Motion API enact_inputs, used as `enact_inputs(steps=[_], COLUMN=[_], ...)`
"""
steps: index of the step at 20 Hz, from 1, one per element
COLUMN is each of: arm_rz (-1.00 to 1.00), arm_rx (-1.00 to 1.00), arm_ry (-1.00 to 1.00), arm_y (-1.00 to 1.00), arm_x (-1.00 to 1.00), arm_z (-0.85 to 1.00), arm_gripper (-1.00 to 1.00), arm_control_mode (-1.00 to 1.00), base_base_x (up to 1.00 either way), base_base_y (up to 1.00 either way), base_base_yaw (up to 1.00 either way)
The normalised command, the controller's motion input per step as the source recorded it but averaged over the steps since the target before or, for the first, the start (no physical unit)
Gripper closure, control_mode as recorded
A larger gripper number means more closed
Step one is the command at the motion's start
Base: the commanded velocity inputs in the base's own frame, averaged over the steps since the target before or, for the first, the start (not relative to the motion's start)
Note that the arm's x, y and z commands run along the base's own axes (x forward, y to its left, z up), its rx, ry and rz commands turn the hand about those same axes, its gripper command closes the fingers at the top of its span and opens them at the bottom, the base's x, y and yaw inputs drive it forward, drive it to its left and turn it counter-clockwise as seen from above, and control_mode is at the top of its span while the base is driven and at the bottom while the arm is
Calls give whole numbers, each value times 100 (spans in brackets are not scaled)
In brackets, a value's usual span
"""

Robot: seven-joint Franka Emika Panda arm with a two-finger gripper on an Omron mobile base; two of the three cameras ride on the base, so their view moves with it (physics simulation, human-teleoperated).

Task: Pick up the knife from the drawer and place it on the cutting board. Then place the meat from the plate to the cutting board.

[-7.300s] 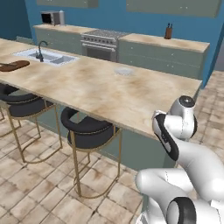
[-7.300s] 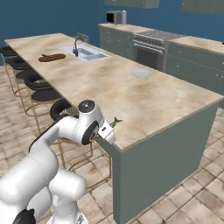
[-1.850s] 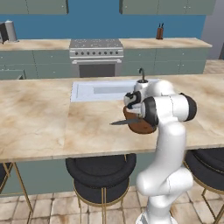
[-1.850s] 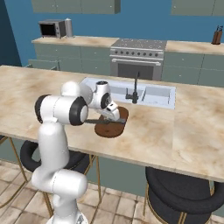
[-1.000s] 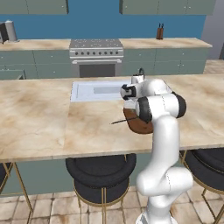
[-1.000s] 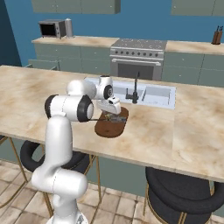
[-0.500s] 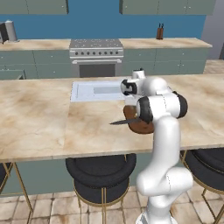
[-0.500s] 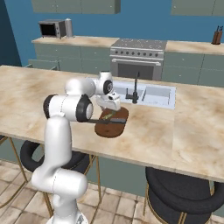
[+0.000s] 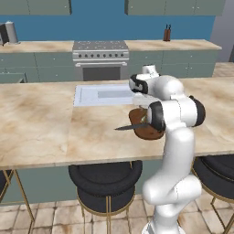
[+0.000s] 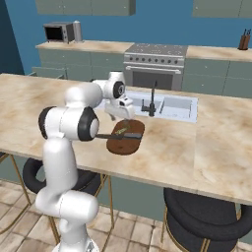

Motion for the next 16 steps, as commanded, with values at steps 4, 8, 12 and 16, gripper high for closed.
enact_inputs(steps=[4, 8, 12, 16], arm_rz=[-6, -7, -4, -1], arm_rx=[0, 0, 0, 0], arm_ry=[-2, -5, -9, -17], arm_y=[0, 0, 2, 2], arm_x=[-88, -99, -95, -95], arm_z=[38, 25, 27, 23], arm_gripper=[-100, -100, -100, -100], arm_control_mode=[-100, -100, -100, -100], base_base_x=[0, 0, 0, 0], base_base_y=[0, 0, 0, 0], base_base_yaw=[0, 0, 0, 0])
